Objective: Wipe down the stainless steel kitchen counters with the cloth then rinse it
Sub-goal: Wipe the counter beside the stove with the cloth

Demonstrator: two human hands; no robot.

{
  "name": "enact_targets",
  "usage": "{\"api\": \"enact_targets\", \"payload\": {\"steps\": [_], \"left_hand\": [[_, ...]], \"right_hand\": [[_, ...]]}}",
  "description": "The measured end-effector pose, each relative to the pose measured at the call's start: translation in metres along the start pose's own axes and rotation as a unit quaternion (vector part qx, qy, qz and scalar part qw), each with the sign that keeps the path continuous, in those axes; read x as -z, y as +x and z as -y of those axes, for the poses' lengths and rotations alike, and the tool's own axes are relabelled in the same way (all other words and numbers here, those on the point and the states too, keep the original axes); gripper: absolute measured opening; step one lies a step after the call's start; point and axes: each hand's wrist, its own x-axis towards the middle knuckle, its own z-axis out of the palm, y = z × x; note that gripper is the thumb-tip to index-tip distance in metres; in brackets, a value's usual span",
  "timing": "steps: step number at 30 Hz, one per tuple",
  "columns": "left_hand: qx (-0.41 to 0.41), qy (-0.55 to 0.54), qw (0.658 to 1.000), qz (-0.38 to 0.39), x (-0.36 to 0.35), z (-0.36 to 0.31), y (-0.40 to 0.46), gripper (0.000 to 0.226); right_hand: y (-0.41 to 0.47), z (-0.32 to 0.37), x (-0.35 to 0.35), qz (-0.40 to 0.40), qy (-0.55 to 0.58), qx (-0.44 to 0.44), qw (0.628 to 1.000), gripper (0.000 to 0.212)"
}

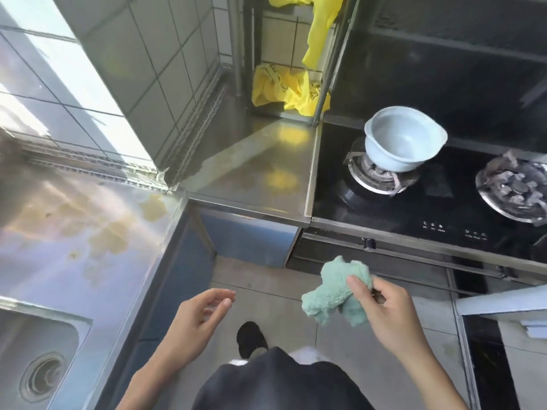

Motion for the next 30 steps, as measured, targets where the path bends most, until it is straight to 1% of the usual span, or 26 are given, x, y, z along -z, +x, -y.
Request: {"api": "enact_targets", "payload": {"steps": [2, 6, 7, 10, 12, 17, 20, 21, 26, 28, 30], "left_hand": [[-0.003, 0.016, 1.0, 0.01, 0.013, -0.007, 0.029, 0.015], [0.0, 0.013, 1.0, 0.022, 0.032, -0.021, 0.072, 0.016], [0.002, 0.014, 1.0, 0.023, 0.035, -0.025, 0.081, 0.016], [0.01, 0.014, 1.0, 0.02, 0.038, -0.03, 0.103, 0.016], [0.015, 0.013, 1.0, 0.016, 0.04, -0.035, 0.118, 0.015], [0.023, 0.029, 0.999, -0.022, 0.042, -0.063, 0.154, 0.016], [0.03, 0.024, 0.998, -0.053, 0.044, -0.083, 0.179, 0.017], [0.03, 0.022, 0.997, -0.061, 0.044, -0.09, 0.189, 0.018], [0.009, 0.017, 0.998, -0.056, 0.037, -0.12, 0.242, 0.017], [-0.014, 0.029, 0.999, -0.041, 0.034, -0.129, 0.265, 0.016], [-0.038, 0.046, 0.998, -0.023, 0.032, -0.138, 0.288, 0.022]], "right_hand": [[0.025, 0.011, -0.002, -0.005, -0.011, -0.001, 1.0, 0.045], [0.074, 0.03, -0.009, -0.018, -0.007, 0.005, 1.0, 0.036], [0.087, 0.033, -0.01, -0.019, -0.004, 0.008, 1.0, 0.036], [0.125, 0.036, -0.014, -0.024, 0.013, 0.04, 0.999, 0.048], [0.151, 0.04, -0.017, -0.014, 0.024, 0.056, 0.998, 0.045], [0.221, 0.05, -0.02, 0.011, 0.027, 0.086, 0.996, 0.039], [0.264, 0.053, -0.022, 0.028, 0.012, 0.114, 0.993, 0.027], [0.279, 0.053, -0.023, 0.042, -0.002, 0.123, 0.992, 0.026], [0.337, 0.057, -0.035, 0.095, -0.021, 0.16, 0.982, 0.03], [0.354, 0.062, -0.04, 0.1, -0.021, 0.171, 0.98, 0.035], [0.368, 0.068, -0.046, 0.097, 0.0, 0.171, 0.981, 0.039]]}}
